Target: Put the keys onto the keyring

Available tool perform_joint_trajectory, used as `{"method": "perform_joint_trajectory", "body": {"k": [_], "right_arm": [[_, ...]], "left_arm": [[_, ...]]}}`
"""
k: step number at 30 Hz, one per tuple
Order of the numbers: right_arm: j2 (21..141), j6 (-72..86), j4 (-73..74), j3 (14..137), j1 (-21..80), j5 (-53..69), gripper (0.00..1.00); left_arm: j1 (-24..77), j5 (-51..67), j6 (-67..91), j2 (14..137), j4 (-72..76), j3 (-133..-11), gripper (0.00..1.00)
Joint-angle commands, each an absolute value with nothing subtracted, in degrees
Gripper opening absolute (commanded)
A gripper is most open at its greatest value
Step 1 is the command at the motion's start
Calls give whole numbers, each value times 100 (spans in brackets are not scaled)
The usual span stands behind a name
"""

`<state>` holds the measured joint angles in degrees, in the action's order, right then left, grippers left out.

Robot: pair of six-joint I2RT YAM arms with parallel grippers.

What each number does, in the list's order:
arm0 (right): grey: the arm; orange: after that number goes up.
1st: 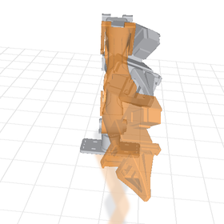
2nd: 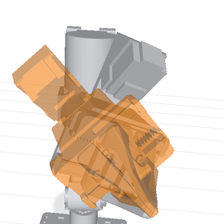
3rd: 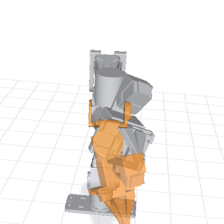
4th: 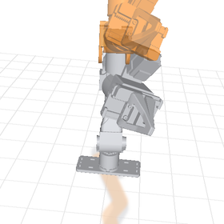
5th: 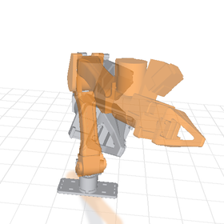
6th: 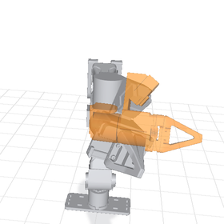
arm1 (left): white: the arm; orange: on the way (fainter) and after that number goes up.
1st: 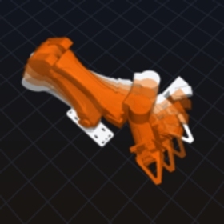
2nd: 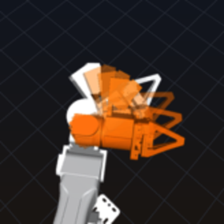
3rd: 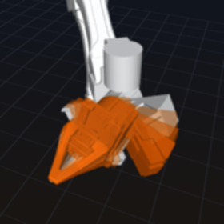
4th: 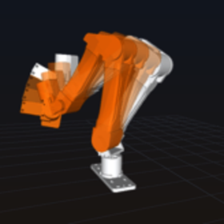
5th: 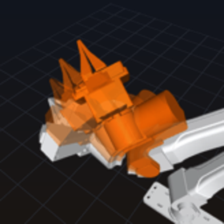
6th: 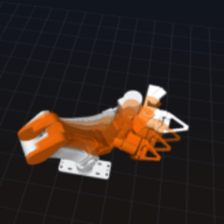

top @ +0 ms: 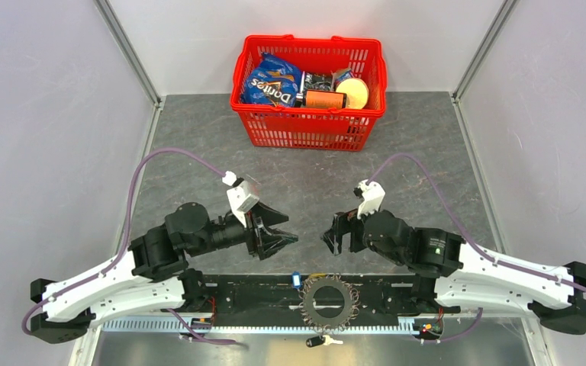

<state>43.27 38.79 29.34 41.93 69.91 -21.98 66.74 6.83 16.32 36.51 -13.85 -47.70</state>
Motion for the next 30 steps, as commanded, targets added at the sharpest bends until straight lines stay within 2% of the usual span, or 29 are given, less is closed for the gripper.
{"method": "perform_joint_trajectory", "body": {"k": [1, 3, 10, 21, 30], "right_arm": [[4890, 3895, 3280, 5049, 6995, -3269, 97], [5347, 3671, 3546, 5436, 6994, -3278, 97], [6556, 3384, 4547, 6042, 6996, -2655, 97], [6960, 4713, 4255, 4729, 6994, -1154, 97], [6010, 5613, 3978, 3480, 6994, -725, 97]], "left_arm": [[6689, -659, 1651, 3722, -2165, -5014, 68], [6689, -929, 1650, 3744, -2425, -5111, 74], [6690, -1806, 1897, 3727, -3048, -5214, 83], [6690, -2209, 2153, 3492, -3217, -5038, 85], [6688, -2056, 2209, 3293, -3202, -4894, 85]]}}
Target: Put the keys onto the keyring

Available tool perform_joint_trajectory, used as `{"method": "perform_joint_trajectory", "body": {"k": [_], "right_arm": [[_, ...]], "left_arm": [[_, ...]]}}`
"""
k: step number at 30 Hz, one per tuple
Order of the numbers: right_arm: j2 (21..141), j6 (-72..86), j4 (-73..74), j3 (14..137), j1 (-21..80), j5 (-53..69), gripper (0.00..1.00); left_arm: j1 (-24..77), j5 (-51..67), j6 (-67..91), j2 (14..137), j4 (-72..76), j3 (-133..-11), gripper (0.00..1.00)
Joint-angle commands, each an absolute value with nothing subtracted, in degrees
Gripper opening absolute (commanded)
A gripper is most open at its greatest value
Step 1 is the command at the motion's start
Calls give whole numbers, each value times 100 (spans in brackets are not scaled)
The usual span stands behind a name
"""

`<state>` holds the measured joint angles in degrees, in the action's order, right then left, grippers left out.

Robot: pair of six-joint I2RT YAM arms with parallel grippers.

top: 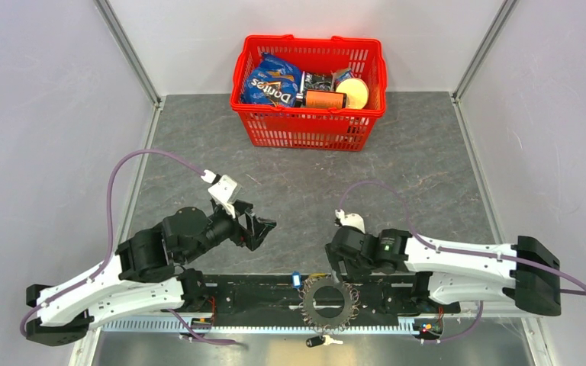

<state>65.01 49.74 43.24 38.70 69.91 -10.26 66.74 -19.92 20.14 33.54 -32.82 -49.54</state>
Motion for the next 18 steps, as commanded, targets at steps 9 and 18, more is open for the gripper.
{"method": "perform_joint_trajectory", "body": {"k": [9, 18], "right_arm": [[6012, 5839, 3194, 2962, 6995, -380, 93], [6457, 5705, 2364, 2751, 6990, -223, 88]], "left_arm": [[6694, -1945, 2190, 3386, -3122, -4860, 85], [6693, -1960, 2294, 3193, -3111, -4808, 85]]}}
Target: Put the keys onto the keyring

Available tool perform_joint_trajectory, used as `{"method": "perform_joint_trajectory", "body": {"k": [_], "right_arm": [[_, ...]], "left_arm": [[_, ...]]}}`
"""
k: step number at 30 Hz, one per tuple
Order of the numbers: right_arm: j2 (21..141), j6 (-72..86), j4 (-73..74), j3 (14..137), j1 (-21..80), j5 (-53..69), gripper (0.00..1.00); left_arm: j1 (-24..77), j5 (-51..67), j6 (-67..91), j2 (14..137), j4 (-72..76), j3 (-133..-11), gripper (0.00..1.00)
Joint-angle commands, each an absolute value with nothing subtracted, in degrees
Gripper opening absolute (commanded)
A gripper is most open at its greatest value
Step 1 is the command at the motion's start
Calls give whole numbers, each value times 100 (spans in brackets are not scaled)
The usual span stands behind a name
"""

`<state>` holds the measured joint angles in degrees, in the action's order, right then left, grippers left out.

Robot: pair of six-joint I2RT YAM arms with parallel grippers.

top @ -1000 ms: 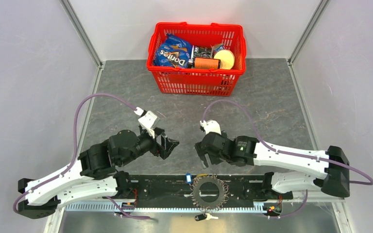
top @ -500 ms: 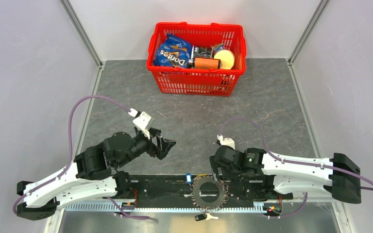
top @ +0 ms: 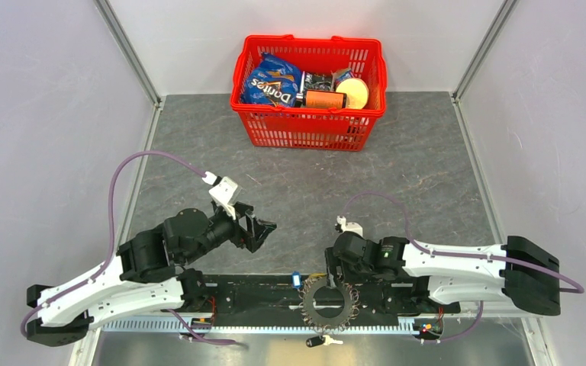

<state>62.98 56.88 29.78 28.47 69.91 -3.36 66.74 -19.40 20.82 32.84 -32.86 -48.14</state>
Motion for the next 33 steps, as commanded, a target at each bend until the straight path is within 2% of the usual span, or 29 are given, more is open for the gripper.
{"method": "perform_joint_trajectory", "body": {"k": [1, 12, 14, 20, 27, 33], "right_arm": [[6511, 5711, 2283, 2699, 6991, -184, 87], [6313, 5667, 1262, 2055, 6996, -18, 74], [6285, 5610, 1218, 2024, 6994, -15, 67], [6169, 5453, 1269, 2045, 6993, -24, 33], [5674, 5145, 1690, 2298, 6996, -231, 0], [4793, 4802, 2326, 2781, 6995, -474, 0]], "left_arm": [[6694, -1960, 2294, 3187, -3120, -4808, 85], [6688, -1978, 2294, 3283, -3138, -4816, 85], [6693, -1986, 2285, 3323, -3129, -4825, 85], [6693, -2010, 2268, 3384, -3103, -4825, 85], [6693, -2054, 2269, 3393, -3086, -4825, 85], [6690, -2051, 2258, 3397, -3050, -4843, 85]]}}
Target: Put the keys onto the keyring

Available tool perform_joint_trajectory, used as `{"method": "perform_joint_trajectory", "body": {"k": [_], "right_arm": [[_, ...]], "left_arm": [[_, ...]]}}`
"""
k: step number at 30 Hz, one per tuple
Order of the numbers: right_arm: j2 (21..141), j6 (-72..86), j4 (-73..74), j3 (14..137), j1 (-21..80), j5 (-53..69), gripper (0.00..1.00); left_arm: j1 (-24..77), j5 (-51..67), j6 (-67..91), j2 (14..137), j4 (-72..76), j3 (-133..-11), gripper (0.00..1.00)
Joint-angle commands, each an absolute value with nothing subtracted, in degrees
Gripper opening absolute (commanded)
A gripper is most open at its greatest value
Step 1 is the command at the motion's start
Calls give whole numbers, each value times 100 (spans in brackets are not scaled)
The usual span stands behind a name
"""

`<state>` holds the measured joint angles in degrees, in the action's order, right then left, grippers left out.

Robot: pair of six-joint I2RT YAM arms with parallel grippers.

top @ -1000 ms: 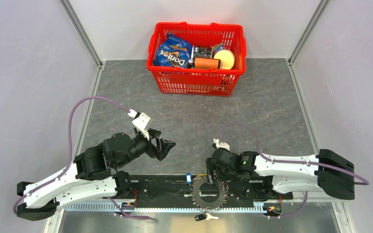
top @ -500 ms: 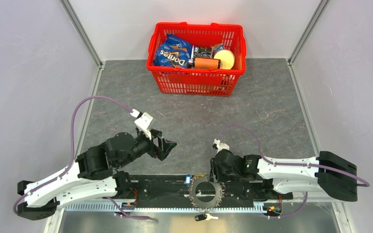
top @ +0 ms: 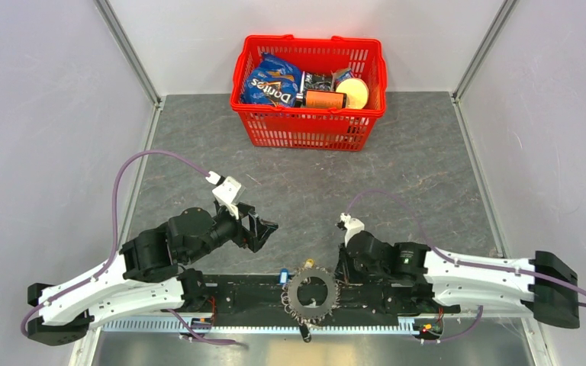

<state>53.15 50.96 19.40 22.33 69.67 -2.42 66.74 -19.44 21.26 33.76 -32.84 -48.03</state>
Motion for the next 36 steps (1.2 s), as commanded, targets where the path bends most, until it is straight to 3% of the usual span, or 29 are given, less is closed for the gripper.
{"method": "perform_joint_trajectory", "body": {"k": [1, 10, 21, 36], "right_arm": [[4640, 4739, 2394, 2878, 6996, -468, 0], [3853, 3973, 2845, 3715, 6994, -261, 0], [3885, 2898, 3257, 4763, 6993, 214, 0], [4932, 1179, 3919, 6944, 6988, 1758, 0]], "left_arm": [[6694, -2040, 2250, 3395, -3041, -4851, 85], [6691, -1774, 2219, 3273, -2798, -4827, 85], [6696, -1550, 2162, 3155, -2393, -4720, 85], [6693, -1011, 1890, 3235, -1713, -4597, 86]]}}
